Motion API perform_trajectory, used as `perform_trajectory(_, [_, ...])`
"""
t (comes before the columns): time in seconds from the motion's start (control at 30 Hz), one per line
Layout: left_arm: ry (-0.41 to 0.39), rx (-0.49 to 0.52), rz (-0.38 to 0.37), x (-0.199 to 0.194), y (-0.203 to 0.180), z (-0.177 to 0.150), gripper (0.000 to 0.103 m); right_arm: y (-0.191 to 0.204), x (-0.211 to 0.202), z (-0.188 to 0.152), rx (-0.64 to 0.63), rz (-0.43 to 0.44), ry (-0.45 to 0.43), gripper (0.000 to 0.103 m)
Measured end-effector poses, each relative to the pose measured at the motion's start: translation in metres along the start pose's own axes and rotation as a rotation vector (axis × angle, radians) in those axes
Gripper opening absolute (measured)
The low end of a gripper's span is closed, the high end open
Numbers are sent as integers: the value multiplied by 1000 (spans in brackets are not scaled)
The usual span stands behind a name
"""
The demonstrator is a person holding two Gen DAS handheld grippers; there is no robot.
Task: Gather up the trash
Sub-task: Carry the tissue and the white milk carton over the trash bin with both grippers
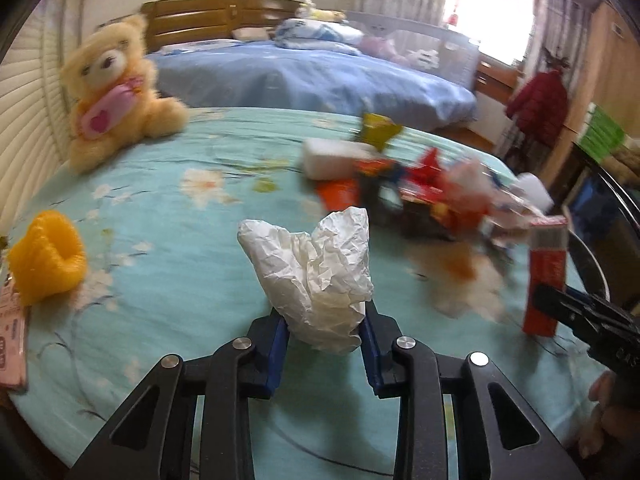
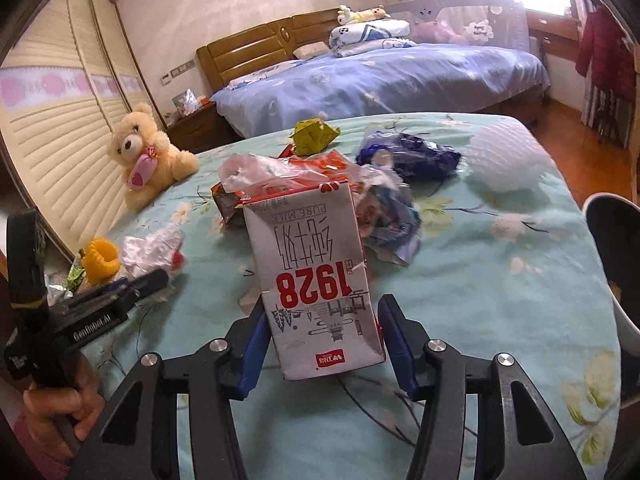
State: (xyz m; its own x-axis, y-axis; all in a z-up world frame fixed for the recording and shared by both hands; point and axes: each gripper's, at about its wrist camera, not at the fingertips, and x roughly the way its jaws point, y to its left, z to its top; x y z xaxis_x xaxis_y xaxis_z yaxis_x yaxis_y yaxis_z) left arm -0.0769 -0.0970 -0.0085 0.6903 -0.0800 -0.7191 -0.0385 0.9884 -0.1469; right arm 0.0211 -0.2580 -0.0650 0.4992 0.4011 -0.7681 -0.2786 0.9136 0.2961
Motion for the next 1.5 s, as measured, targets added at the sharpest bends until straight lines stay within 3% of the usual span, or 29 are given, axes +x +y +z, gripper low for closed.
perform_trajectory(0.13, [12, 62, -53, -2, -30, -2, 31, -17, -16, -4, 32, -18, -17, 53])
perform_trajectory(0.6, [31, 179, -177, 27, -61, 29, 31, -82, -53, -12, 158, -100, -67, 53])
perform_trajectory(1.5, [35, 346, -295, 85, -164, 58, 31, -191, -91, -12, 337, -245, -118, 54])
